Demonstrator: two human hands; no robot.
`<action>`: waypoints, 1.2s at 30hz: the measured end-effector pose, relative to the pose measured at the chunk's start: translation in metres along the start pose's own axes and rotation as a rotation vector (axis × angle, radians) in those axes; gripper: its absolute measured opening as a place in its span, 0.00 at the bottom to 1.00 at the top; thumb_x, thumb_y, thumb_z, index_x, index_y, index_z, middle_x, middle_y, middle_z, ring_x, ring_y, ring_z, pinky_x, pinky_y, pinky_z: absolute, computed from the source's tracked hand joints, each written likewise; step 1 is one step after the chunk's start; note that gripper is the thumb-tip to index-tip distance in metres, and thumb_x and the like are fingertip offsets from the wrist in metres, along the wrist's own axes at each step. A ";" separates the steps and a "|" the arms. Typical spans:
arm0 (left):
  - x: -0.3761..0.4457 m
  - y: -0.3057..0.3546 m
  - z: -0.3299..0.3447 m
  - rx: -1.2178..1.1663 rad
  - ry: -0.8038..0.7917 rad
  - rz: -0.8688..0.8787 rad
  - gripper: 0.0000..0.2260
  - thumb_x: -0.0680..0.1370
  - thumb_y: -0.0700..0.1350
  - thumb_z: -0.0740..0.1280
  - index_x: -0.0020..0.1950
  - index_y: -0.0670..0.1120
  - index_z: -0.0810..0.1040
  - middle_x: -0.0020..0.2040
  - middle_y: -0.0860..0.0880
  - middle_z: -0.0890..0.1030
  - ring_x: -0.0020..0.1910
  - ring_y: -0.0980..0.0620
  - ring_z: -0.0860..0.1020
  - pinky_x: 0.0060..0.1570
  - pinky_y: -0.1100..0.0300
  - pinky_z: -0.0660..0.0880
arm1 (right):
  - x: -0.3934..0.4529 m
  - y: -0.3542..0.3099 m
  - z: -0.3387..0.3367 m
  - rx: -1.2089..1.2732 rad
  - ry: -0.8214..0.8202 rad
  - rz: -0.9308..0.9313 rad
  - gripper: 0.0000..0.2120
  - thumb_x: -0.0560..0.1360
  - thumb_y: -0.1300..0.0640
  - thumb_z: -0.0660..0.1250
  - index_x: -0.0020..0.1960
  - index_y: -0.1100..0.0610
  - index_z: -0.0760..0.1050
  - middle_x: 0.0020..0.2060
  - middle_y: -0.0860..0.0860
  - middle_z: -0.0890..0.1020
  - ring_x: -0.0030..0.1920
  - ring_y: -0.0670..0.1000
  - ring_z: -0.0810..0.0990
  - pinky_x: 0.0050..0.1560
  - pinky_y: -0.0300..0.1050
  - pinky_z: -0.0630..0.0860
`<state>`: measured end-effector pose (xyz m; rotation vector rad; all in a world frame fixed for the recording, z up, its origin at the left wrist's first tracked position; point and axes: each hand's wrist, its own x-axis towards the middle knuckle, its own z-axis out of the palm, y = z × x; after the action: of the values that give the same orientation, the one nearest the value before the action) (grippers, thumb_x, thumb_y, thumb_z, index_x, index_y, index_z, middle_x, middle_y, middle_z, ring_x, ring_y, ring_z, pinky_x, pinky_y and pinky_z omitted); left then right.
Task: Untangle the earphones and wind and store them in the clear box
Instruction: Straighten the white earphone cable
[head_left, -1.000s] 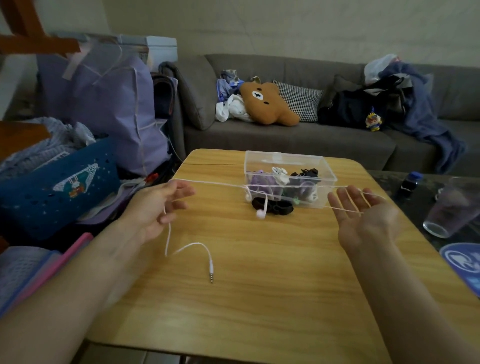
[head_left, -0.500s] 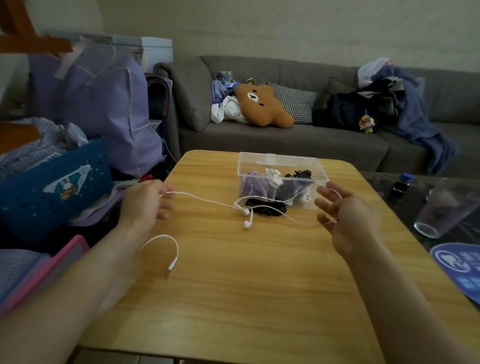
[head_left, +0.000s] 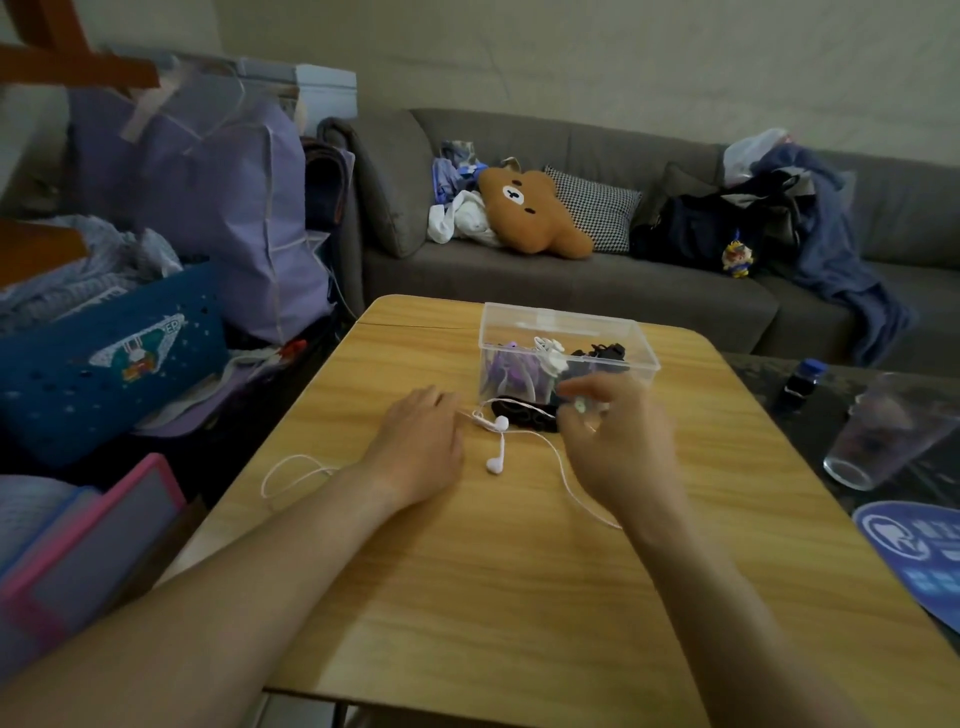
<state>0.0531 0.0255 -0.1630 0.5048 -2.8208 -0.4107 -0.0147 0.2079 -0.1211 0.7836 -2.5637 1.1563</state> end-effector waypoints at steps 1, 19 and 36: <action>0.003 -0.001 0.002 0.001 0.034 0.009 0.15 0.83 0.46 0.59 0.69 0.49 0.73 0.63 0.49 0.75 0.64 0.49 0.70 0.66 0.54 0.67 | -0.004 -0.002 0.006 -0.001 -0.058 -0.038 0.12 0.79 0.59 0.68 0.60 0.50 0.82 0.52 0.44 0.80 0.48 0.41 0.75 0.42 0.25 0.67; -0.034 -0.002 -0.060 -0.826 0.288 0.130 0.01 0.75 0.45 0.73 0.45 0.50 0.84 0.34 0.52 0.83 0.33 0.58 0.78 0.35 0.67 0.74 | -0.015 -0.017 0.003 0.424 -0.264 -0.009 0.07 0.81 0.53 0.65 0.47 0.52 0.79 0.32 0.48 0.82 0.33 0.45 0.81 0.36 0.39 0.80; -0.015 -0.019 -0.059 -1.204 0.489 -0.553 0.06 0.82 0.39 0.62 0.52 0.38 0.77 0.43 0.45 0.84 0.33 0.52 0.83 0.34 0.60 0.79 | -0.009 -0.013 -0.004 0.697 -0.232 0.220 0.07 0.79 0.61 0.67 0.46 0.64 0.80 0.28 0.51 0.79 0.27 0.48 0.74 0.26 0.40 0.70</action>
<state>0.0893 0.0007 -0.1167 0.8749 -1.5039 -1.6268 0.0001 0.2076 -0.1138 0.8092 -2.4577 2.2058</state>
